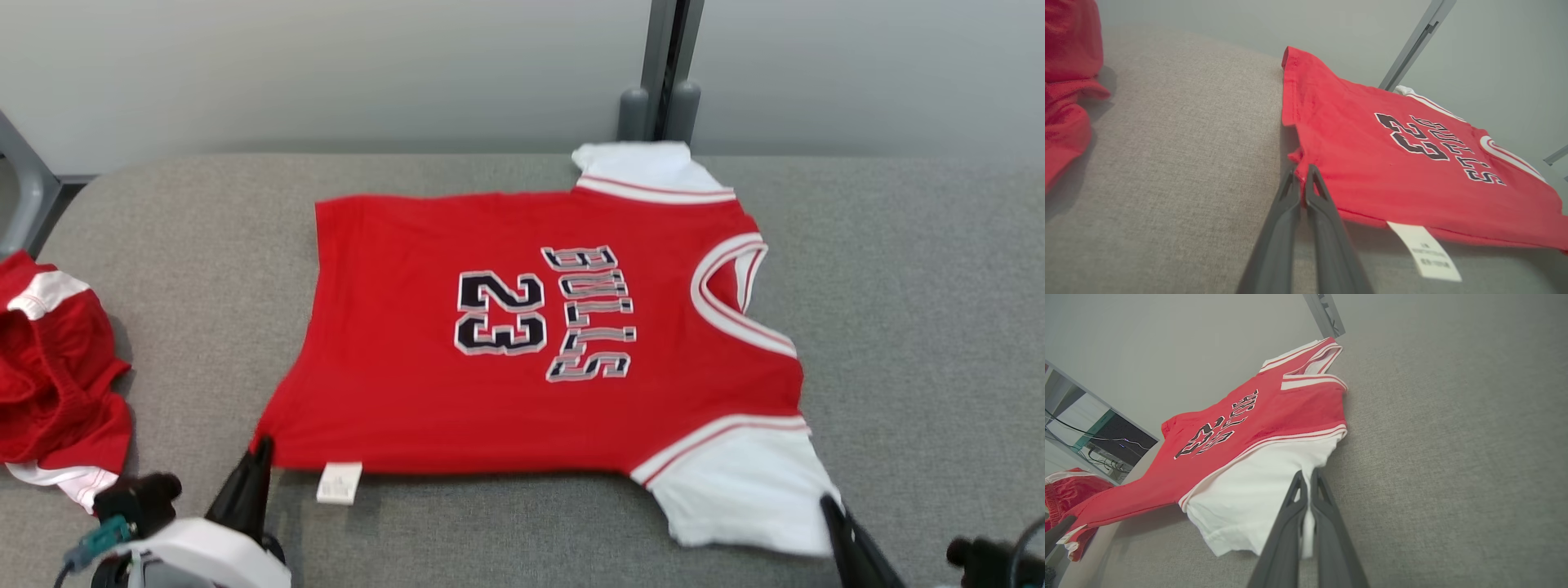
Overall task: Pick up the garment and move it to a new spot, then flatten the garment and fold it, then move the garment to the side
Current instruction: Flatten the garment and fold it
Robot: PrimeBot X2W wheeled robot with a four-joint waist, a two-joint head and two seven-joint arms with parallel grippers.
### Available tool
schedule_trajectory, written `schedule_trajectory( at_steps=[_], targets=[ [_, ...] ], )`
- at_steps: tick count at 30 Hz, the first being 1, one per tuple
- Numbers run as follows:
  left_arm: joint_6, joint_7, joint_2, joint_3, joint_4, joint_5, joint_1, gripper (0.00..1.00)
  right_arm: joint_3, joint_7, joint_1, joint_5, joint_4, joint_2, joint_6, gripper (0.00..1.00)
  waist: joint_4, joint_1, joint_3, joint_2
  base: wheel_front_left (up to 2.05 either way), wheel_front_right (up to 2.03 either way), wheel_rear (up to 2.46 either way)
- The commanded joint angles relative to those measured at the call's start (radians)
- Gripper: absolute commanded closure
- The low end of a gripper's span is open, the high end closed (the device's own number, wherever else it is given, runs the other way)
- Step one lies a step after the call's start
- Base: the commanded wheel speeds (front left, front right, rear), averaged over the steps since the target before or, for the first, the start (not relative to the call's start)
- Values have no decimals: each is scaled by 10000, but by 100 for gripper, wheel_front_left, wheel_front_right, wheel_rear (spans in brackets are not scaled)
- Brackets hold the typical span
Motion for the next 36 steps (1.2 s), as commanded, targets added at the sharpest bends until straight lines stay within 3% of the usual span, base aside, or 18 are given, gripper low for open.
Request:
schedule_trajectory(
  at_steps=[1,9,14,18,22,28,36],
  targets=[
    [101,32,117,-5,-165,74,153,100,-107,170,269,-113,-221,22,3,100,23,0,-239,-1,0,0,0],
    [1447,714,557,161,-2605,-184,2415,100,-954,2452,2602,-960,-2856,887,3,100,-191,0,-633,-1,0,0,0],
    [2199,1149,851,285,-3964,-194,3248,100,-1319,3208,3055,-1181,-3611,1109,3,100,-214,0,-500,-1,0,0,0],
    [2536,1493,957,363,-4680,-304,3356,100,-1535,3494,2837,-1145,-3805,1148,4,100,-201,0,-214,-1,0,0,0],
    [2708,2004,1082,324,-5170,-358,2958,100,-1615,3647,2263,-1050,-3853,1149,4,100,-223,0,218,-1,0,0,0],
    [2559,2708,1212,245,-5504,-510,2154,100,-1724,3842,774,-1032,-3657,1145,4,100,-204,0,824,-1,0,0,0],
    [2441,2836,1346,429,-5511,-492,1185,100,-1855,3483,-1532,-870,-2792,1144,4,100,-88,0,1384,-1,0,0,0]
  ],
)
